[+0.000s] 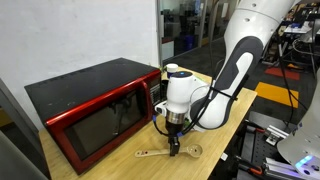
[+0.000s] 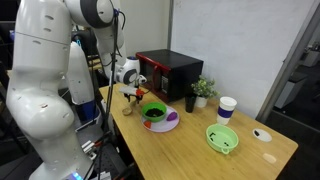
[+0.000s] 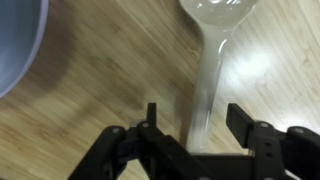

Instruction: Move the spoon to the left

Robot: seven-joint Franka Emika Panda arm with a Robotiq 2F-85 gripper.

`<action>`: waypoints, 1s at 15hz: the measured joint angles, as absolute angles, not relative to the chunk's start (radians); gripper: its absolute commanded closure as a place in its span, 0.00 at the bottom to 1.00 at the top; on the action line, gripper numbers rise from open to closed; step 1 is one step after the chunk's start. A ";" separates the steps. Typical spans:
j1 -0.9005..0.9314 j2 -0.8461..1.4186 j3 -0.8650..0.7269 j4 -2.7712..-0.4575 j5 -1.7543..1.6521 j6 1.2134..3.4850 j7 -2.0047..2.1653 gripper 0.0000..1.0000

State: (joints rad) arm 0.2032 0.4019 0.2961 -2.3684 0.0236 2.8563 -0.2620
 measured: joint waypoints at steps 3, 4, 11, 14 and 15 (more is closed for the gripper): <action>0.203 0.370 0.277 -2.363 -0.014 2.844 -0.245 0.00; 0.203 0.348 0.270 -2.362 -0.021 2.828 -0.242 0.00; 0.173 0.071 0.215 -2.376 -0.023 2.575 -0.229 0.00; 0.149 -0.043 0.158 -2.396 -0.024 2.497 -0.228 0.00; 0.137 -0.074 0.136 -2.405 -0.027 2.474 -0.225 0.00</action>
